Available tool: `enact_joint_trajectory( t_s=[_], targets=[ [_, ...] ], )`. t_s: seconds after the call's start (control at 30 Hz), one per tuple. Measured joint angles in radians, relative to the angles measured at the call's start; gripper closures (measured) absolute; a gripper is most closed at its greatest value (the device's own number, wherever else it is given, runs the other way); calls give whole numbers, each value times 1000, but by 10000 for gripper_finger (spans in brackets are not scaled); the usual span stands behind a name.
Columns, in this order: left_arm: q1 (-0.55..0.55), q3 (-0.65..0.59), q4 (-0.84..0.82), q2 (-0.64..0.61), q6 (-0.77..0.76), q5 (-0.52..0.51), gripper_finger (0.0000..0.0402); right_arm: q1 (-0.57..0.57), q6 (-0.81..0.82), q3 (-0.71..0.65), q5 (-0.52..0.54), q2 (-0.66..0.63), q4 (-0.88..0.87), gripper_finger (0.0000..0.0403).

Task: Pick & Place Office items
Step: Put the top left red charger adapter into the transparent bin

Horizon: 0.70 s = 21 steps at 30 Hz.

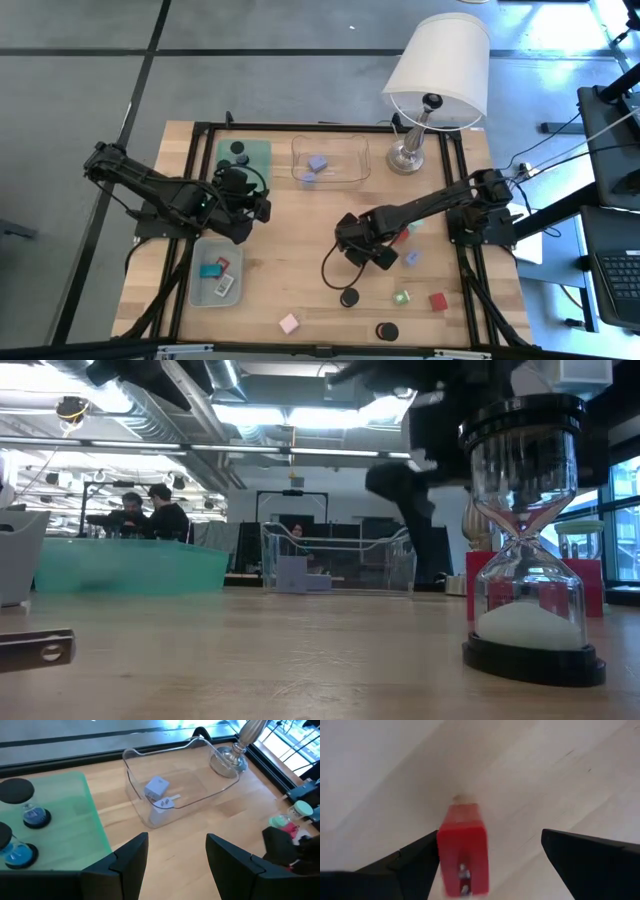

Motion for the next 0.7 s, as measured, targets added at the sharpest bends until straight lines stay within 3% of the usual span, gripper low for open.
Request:
enact_joint_trajectory(
  t_s=[0.3, 0.43, 0.63, 0.7],
  targets=[
    [1, 0, 0, 0, 0, -10, 206, 3, 173, -55, 22, 0, 53, 116],
    [1, 0, 0, 0, -14, -23, 206, 3, 267, -54, 29, 0, 53, 168],
    [2, 0, 0, 0, -19, -26, 206, 3, 327, -52, 29, 0, 47, 283],
    [2, 0, 0, 0, -19, -26, 206, 2, 349, -52, 29, 0, 47, 284]
  ],
)
